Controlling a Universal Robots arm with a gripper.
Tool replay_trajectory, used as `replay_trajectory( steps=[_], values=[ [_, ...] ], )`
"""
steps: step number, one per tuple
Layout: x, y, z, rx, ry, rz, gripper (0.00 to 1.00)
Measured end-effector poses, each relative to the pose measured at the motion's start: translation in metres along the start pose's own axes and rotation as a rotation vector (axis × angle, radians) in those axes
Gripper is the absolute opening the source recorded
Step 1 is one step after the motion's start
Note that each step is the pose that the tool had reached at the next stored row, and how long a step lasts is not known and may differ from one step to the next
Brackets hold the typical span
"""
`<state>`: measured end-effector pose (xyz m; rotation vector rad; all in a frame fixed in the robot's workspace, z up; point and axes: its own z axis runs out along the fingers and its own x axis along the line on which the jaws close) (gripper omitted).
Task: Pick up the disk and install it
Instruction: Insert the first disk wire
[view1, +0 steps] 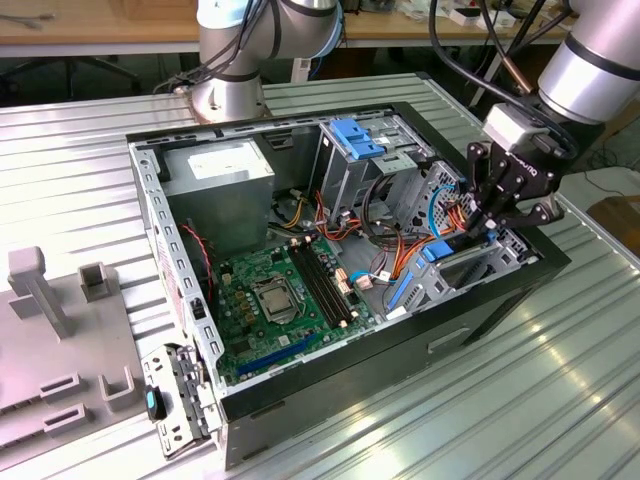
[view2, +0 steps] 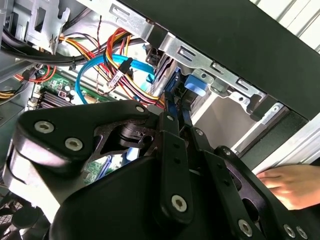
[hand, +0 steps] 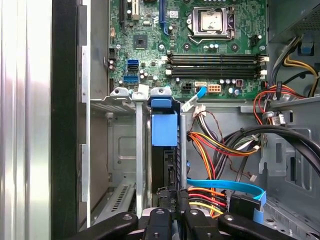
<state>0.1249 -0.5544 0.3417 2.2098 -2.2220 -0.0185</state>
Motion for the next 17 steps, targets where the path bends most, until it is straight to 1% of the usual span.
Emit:
replay_trajectory(
  steps=[8,13,14,15,16,17],
  values=[
    [0.0000,-0.0001,0.0035,0.0000,-0.0029,0.000,0.16],
    [0.0000,-0.0001,0.0037,0.0000,-0.0032,0.000,0.16],
    [0.0000,-0.0001,0.0031,0.0001,-0.0050,0.000,0.18],
    [0.0000,0.0000,-0.0001,0.0001,-0.0044,0.000,0.18],
    [0.0000,0.0000,-0.0040,0.0000,-0.0032,0.000,0.24],
    [-0.0001,0.0001,-0.0121,0.0001,-0.0035,0.000,0.24]
  ],
)
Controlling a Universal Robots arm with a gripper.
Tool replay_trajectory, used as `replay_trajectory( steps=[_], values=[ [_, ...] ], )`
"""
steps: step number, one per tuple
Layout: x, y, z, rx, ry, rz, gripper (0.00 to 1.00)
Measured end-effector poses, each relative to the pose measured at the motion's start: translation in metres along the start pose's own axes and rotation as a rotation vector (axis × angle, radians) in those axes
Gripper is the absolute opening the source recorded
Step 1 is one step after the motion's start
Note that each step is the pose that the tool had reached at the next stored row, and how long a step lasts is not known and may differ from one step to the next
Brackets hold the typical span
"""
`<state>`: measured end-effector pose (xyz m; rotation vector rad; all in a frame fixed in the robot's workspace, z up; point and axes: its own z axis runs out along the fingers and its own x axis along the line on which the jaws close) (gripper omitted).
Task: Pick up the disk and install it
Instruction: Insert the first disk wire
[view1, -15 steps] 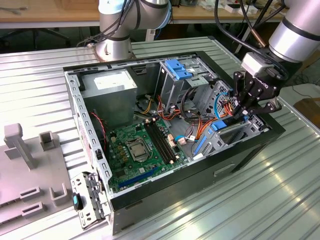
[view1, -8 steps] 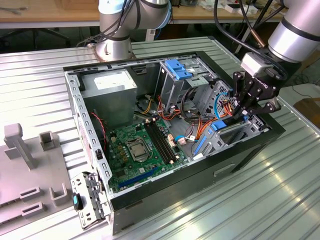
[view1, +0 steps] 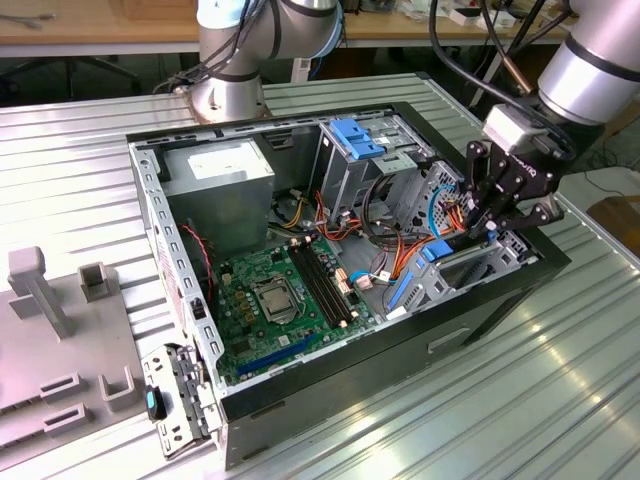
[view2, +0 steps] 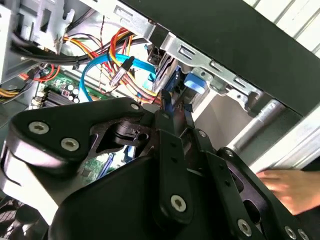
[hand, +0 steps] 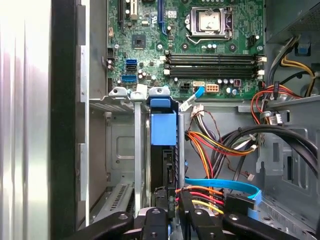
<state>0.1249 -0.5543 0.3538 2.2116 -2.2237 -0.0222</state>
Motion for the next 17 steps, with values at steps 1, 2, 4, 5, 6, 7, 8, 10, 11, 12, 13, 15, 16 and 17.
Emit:
replay_trajectory(
  steps=[1,2,4,5,6,7,8,10,11,12,13,15,16,17],
  values=[
    [0.0000,0.0001,-0.0044,0.0002,0.0002,0.000,0.24],
    [0.0000,0.0001,-0.0048,0.0002,0.0002,0.000,0.24],
    [0.0000,0.0001,-0.0047,0.0001,0.0000,0.000,0.24],
    [0.0000,0.0001,-0.0047,0.0001,0.0001,0.000,0.22],
    [0.0000,0.0001,-0.0048,0.0002,0.0002,0.000,0.22],
    [0.0000,0.0001,-0.0048,0.0002,0.0002,0.000,0.16],
    [0.0000,0.0001,-0.0049,0.0001,0.0003,0.000,0.11],
    [0.0000,0.0001,-0.0049,0.0001,0.0002,0.000,0.11],
    [0.0000,0.0001,-0.0050,0.0001,0.0002,0.000,0.11],
    [0.0000,0.0001,-0.0050,0.0001,0.0002,0.000,0.11],
    [0.0000,0.0001,-0.0050,0.0001,0.0002,0.000,0.11],
    [0.0000,0.0001,-0.0050,0.0001,0.0002,0.000,0.11],
    [0.0000,0.0001,-0.0051,0.0002,0.0002,0.000,0.11],
    [0.0000,0.0001,-0.0051,0.0001,0.0002,0.000,0.11]
  ],
)
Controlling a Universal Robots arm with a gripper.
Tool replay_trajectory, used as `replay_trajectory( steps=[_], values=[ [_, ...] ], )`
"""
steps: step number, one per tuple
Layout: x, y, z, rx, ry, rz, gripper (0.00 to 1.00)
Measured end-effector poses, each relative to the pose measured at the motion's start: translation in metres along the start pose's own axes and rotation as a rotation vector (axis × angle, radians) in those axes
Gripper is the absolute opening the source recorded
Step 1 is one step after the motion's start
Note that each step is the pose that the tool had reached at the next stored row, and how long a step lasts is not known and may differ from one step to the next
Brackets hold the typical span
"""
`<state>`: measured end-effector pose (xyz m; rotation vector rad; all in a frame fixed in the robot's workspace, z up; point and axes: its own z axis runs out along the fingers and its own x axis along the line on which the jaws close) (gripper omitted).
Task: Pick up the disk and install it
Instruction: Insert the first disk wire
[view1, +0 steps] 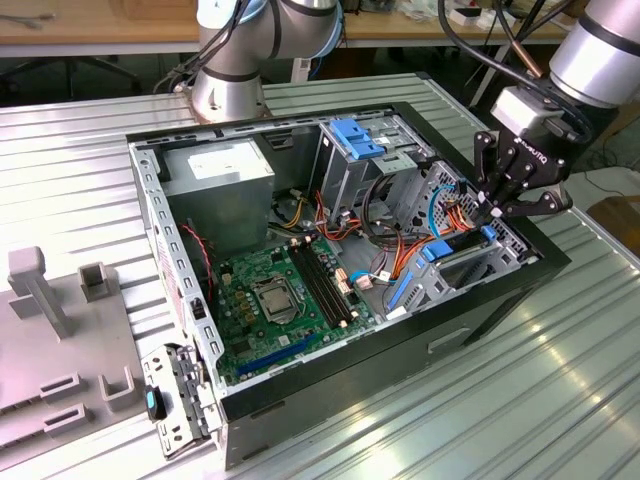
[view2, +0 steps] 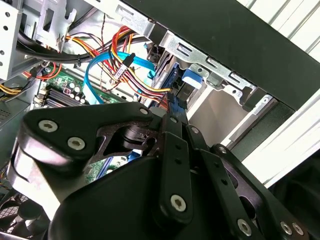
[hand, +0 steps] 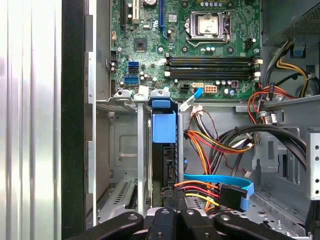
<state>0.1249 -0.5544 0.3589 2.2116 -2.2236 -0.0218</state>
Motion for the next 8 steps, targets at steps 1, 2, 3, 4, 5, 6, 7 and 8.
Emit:
replay_trajectory(
  steps=[1,2,3,4,5,6,7,8],
  values=[
    [0.0000,0.0000,0.0000,0.0000,0.0000,0.000,0.11],
    [0.0000,0.0000,0.0000,0.0000,0.0000,0.000,0.11],
    [0.0000,0.0000,-0.0001,0.0000,0.0000,0.000,0.11],
    [0.0000,0.0000,-0.0001,0.0000,0.0000,0.000,0.11],
    [0.0000,0.0000,-0.0001,0.0000,0.0000,0.000,0.11],
    [0.0000,0.0000,-0.0001,0.0000,-0.0001,0.000,0.11],
    [0.0000,0.0000,-0.0002,0.0000,0.0000,0.000,0.11],
    [0.0000,0.0000,-0.0002,0.0000,0.0000,0.000,0.11]
  ],
)
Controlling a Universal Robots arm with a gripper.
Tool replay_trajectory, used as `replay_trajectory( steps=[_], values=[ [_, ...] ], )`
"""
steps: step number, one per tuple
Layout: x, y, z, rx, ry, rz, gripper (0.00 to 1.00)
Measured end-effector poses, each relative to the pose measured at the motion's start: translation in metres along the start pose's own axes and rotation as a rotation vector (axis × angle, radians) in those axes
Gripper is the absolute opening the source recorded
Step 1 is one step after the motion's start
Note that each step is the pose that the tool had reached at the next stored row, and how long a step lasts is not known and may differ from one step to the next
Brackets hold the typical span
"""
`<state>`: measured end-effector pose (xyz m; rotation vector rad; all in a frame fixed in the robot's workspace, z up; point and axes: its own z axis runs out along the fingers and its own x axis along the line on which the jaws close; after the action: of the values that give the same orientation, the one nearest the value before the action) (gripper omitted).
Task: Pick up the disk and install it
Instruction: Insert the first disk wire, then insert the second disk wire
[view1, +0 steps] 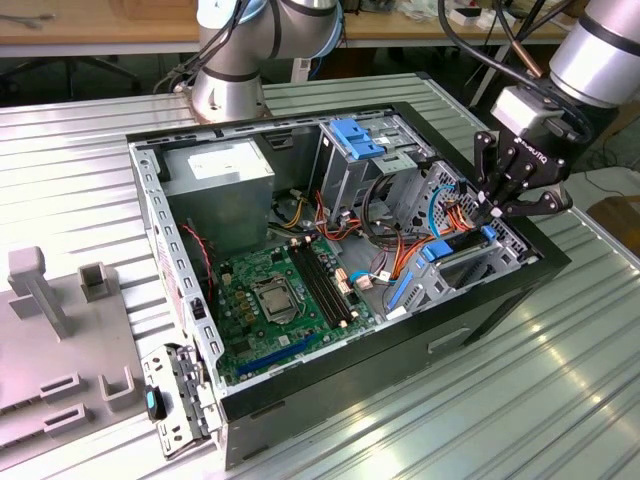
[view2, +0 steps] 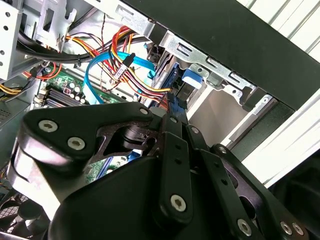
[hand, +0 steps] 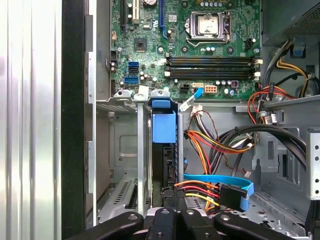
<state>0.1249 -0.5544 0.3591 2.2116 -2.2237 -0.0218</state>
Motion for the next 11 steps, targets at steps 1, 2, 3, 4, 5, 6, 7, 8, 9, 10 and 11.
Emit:
replay_trajectory(
  steps=[1,2,3,4,5,6,7,8,9,10,11],
  values=[
    [0.0000,0.0000,0.0000,0.0000,0.0000,0.000,0.11],
    [0.0000,0.0000,-0.0001,0.0000,0.0000,0.000,0.11],
    [0.0000,0.0000,-0.0011,0.0000,0.0005,0.000,0.11],
    [0.0000,0.0000,-0.0031,0.0000,0.0002,0.000,0.11],
    [0.0000,0.0001,-0.0057,0.0000,-0.0002,0.000,0.11],
    [0.0000,0.0001,-0.0087,0.0000,-0.0001,0.000,0.11],
    [-0.0001,0.0002,-0.0137,0.0000,-0.0004,0.000,0.11],
    [-0.0001,0.0003,-0.0186,0.0000,-0.0003,0.000,0.11],
    [-0.0001,0.0003,-0.0222,0.0000,-0.0003,0.000,0.11],
    [-0.0001,0.0003,-0.0246,0.0000,-0.0004,0.000,0.11],
    [-0.0002,0.0008,-0.0276,0.0000,-0.0010,0.000,0.11]
  ],
)
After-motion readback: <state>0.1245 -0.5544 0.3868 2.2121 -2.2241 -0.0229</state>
